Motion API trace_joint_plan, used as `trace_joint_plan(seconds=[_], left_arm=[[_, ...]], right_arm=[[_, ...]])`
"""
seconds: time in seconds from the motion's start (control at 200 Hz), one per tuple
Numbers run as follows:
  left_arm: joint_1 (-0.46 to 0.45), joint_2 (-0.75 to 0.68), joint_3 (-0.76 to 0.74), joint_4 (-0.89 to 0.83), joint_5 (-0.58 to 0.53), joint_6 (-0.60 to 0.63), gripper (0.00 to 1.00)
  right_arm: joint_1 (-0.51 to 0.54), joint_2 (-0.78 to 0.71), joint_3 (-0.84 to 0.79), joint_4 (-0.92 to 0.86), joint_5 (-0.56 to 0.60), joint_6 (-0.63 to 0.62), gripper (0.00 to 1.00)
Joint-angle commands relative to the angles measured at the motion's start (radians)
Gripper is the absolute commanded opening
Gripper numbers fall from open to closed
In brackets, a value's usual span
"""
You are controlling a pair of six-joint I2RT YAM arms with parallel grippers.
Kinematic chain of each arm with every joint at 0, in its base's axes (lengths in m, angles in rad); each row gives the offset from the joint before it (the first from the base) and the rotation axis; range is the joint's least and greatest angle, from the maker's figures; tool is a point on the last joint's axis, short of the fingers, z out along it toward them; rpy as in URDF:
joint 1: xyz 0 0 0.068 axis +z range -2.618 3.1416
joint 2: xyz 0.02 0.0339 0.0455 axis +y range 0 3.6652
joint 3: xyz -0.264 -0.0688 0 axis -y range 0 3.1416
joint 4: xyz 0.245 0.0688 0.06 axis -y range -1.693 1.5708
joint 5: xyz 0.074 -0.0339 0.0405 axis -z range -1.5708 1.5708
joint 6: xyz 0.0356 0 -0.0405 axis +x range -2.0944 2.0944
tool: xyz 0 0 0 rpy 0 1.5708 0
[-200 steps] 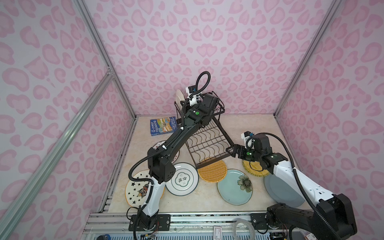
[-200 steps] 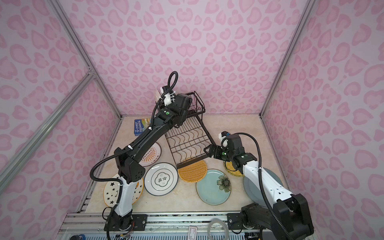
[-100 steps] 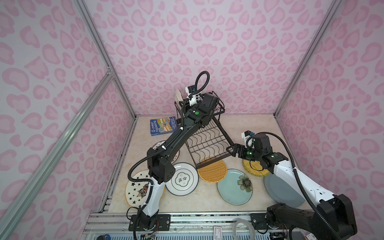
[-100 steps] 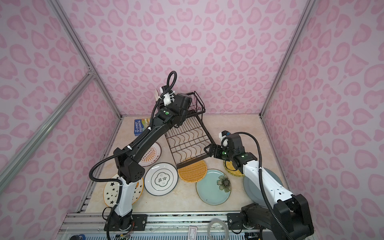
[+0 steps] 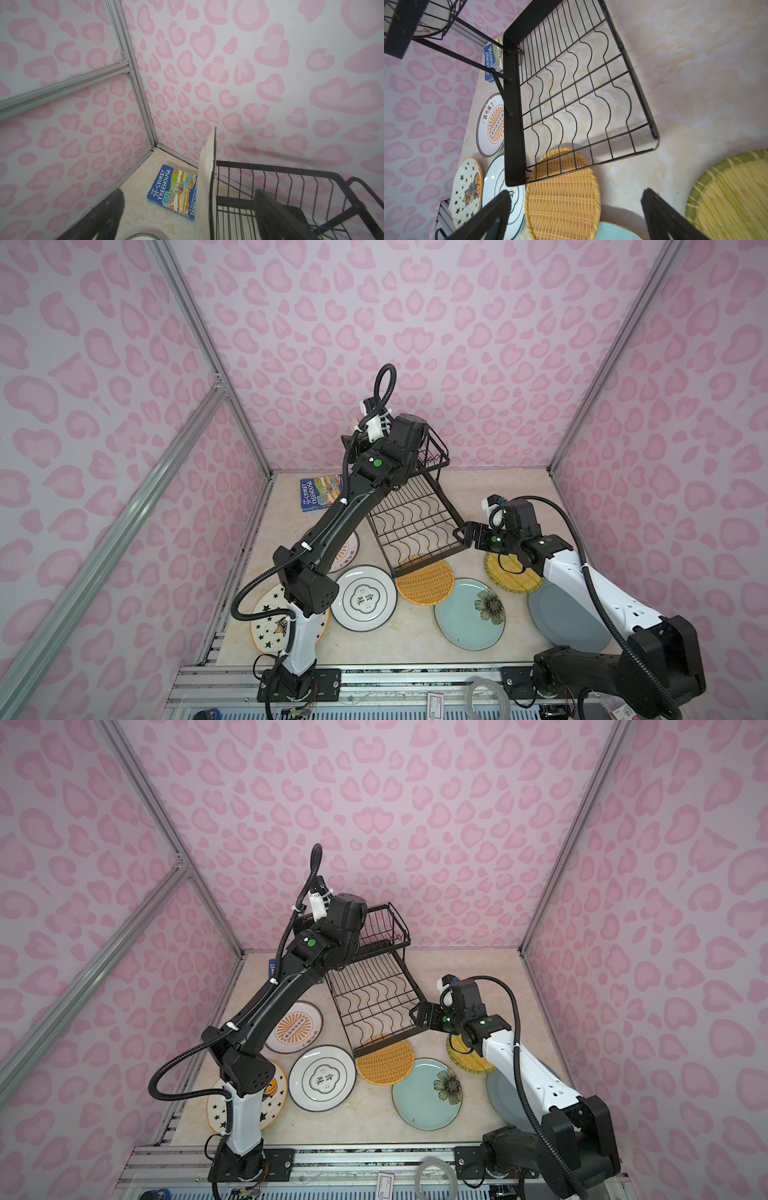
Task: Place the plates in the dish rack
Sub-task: 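Withdraw the left gripper from the rack while the right gripper moves toward the rack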
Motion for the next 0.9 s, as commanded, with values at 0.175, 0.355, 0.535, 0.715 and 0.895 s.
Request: trace_joint_plan(seconds=[0.175, 0.355, 0.535, 0.715, 0.895], left_arm=[[0.04, -0.243, -0.132, -0.069, 0.317, -0.023, 0.98], [0.146, -0.516, -0.442, -0.067, 0.62, -0.044, 0.98], [0.327, -0.847, -0.85, -0.023, 0.986, -0.036, 0.97], [0.365, -1.038, -1.13, -0.057, 1.092, -0.026, 0.97], [0.367, -1.091, -1.287, 0.003, 1.22, -0.098, 0.97]], right_arm=[[0.001, 0.211, 0.132, -0.039, 0.181, -0.079, 0.97], [0.001, 0.378, 0.27, -0.081, 0.267, -0.138, 0.97], [0.002, 0.573, 0.476, -0.173, 0.306, -0.219, 0.88], [0.006, 0.732, 0.668, -0.259, 0.304, -0.292, 0.73], [0.007, 0.843, 0.792, -0.339, 0.312, -0.352, 0.61]])
